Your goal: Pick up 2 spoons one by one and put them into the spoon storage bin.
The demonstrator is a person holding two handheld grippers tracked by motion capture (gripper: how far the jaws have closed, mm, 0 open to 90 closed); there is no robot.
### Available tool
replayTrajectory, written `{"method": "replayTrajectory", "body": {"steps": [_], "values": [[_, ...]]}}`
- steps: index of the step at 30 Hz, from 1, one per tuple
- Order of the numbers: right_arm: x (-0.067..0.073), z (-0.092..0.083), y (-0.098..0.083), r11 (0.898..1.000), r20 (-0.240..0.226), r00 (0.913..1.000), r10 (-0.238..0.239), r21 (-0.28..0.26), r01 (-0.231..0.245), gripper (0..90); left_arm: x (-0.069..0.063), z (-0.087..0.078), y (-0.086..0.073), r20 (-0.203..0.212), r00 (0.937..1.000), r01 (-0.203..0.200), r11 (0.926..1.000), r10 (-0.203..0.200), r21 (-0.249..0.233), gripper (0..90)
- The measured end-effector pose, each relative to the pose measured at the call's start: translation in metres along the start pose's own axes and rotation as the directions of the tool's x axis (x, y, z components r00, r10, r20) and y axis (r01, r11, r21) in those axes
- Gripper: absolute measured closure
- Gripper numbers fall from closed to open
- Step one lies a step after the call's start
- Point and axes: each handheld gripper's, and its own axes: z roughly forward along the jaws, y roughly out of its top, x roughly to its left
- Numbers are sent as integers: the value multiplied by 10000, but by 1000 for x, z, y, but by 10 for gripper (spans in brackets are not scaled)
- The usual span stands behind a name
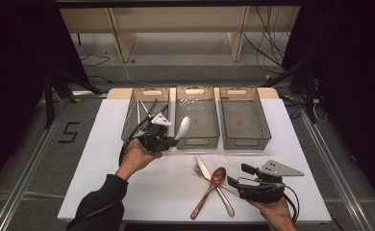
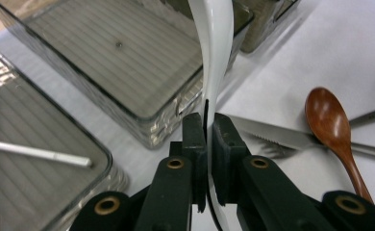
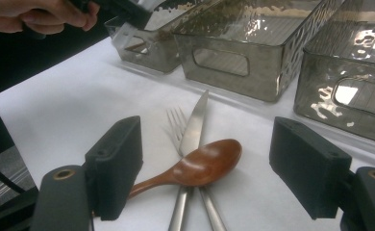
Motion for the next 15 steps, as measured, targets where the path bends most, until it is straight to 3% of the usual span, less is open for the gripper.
{"method": "replayTrajectory", "body": {"steps": [3,15], "values": [[0,0,0,10000,0,10000,-16,25,16,279,2,4,10,81,9999,77,9999,-76,-131,850],[0,0,-1,10000,-39,10000,11,26,-11,279,13,18,43,-253,9992,282,9969,-301,-738,850]]}}
